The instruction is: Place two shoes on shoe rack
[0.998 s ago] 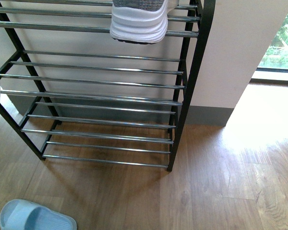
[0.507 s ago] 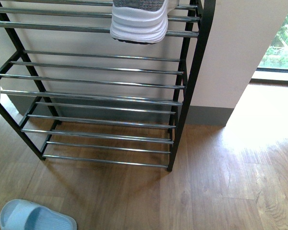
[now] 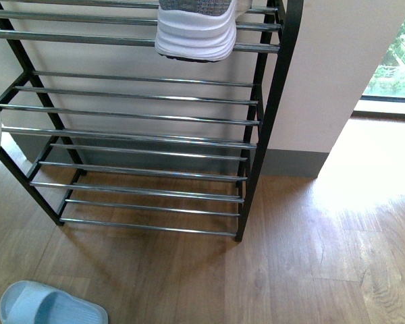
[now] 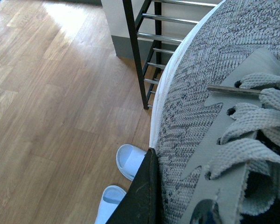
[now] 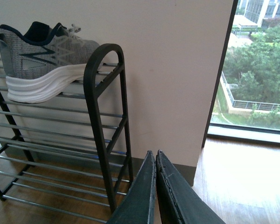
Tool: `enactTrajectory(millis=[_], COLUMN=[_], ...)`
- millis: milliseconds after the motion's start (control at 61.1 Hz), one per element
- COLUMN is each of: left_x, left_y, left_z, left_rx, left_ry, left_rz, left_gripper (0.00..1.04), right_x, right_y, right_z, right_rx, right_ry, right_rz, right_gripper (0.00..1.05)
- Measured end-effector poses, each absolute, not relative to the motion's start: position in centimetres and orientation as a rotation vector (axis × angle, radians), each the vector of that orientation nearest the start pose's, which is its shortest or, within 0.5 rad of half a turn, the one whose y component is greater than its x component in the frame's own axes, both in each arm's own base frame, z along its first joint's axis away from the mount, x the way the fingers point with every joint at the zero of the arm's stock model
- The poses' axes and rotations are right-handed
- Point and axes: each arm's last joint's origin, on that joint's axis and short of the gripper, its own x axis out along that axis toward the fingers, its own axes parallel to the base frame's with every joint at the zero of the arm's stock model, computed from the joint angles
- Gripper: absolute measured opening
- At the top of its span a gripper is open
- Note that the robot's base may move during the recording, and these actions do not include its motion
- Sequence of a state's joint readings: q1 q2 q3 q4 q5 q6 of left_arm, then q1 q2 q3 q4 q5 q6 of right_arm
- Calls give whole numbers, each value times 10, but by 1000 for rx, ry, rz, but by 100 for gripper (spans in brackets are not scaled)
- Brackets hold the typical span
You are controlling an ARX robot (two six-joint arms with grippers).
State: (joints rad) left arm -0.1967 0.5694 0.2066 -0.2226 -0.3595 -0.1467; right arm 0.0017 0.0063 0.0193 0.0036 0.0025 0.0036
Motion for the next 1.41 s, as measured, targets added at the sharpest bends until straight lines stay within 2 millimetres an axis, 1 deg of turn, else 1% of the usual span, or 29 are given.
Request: enactTrajectory(millis=[180,327,360,524,573,605,654,671,703,753,1047,1129,1162,1194,1309,1391,1407], left_x=[127,127,127,127,127,127,127,127,127,127,127,130,134,138,156,184,192], left_y=[-15,-15,-15,-15,-15,-15,-15,-15,-15,-15,-15,-17,-19,-21,-25,-29,-29], left_z=[163,163,163,163,163,163,163,163,163,163,163,161,164,169,186,205,209], left_rx=[18,18,18,18,18,18,18,18,18,18,17,-35,-82,-117,-213,-289,-300], left_ry=[550,550,550,550,550,549,550,550,550,550,546,410,352,330,356,391,398], left_rz=[199,199,199,199,199,199,199,199,199,199,203,263,263,252,168,73,59], left_gripper=[2,2,2,2,2,2,2,2,2,2,2,2,2,2,2,2,2], right_x=[97,97,97,97,97,97,97,97,97,97,97,97,97,97,97,97,97], right_y=[0,0,0,0,0,0,0,0,0,0,0,0,0,0,0,0,0], right_z=[170,170,170,170,170,170,170,170,170,170,170,170,170,170,170,170,170], right_rx=[3,3,3,3,3,3,3,4,4,4,4,4,3,3,3,4,4], right_ry=[-17,-17,-17,-17,-17,-17,-17,-17,-17,-17,-17,-17,-17,-17,-17,-17,-17], right_rz=[-1,-1,-1,-1,-1,-1,-1,-1,-1,-1,-1,-1,-1,-1,-1,-1,-1], right_gripper=[2,27,34,60,74,79,93,96,97,95,95,95,95,95,95,95,95])
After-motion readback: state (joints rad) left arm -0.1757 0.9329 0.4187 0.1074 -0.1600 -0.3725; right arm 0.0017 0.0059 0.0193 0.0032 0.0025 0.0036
